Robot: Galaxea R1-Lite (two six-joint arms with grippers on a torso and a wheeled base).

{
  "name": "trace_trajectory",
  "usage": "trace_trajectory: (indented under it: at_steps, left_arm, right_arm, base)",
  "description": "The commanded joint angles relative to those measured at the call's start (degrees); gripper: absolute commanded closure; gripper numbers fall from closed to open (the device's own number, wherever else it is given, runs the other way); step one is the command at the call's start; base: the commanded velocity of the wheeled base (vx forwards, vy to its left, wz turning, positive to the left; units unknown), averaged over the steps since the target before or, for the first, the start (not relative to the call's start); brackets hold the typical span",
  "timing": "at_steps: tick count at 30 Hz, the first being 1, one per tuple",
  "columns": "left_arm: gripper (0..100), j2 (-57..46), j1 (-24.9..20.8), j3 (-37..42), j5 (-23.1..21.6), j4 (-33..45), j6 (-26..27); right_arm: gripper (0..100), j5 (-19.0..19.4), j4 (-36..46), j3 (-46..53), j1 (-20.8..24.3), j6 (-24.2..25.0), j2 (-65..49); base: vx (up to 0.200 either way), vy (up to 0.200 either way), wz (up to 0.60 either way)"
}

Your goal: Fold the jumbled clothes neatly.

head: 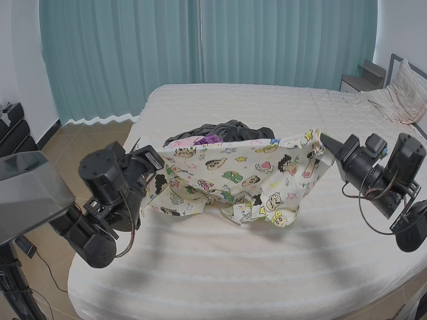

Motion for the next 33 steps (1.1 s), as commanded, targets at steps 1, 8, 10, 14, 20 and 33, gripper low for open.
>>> trace_trajectory:
  at_steps: [1,8,10,14,20,33]
  left_arm:
    - [100,-15.7,-4.3,0.7,2.5,-1.0,2.5]
    - [100,-19.4,-5.1,4.8,1.9,-1.0,6.2]
    - [100,-19.1,-5.1,7.4,2.0,-1.0,5.9]
    - [100,-18.8,-6.1,14.0,1.3,-1.0,5.6]
    - [100,-15.8,-9.4,21.8,-5.0,-1.0,0.5]
    - [100,-6.9,-12.4,20.5,-6.7,-1.0,-6.7]
  right_arm:
    - [100,-0.1,10.7,-8.6,2.7,-0.5,-17.9]
    - [100,0.7,13.0,-3.4,2.9,-0.5,-20.3]
    - [100,1.3,12.9,0.2,2.8,-0.4,-19.8]
    - [100,3.6,12.9,6.3,2.8,-0.2,-18.5]
    - [100,5.7,12.5,9.3,4.0,3.7,-11.6]
    - [100,5.8,11.5,11.3,8.3,8.2,-7.0]
  base:
    - [0.000,0.000,0.00]
    - [0.000,0.000,0.00]
    - [0.000,0.000,0.00]
    - [0.000,0.000,0.00]
    - [0.000,0.000,0.00]
    - [0.000,0.000,0.00]
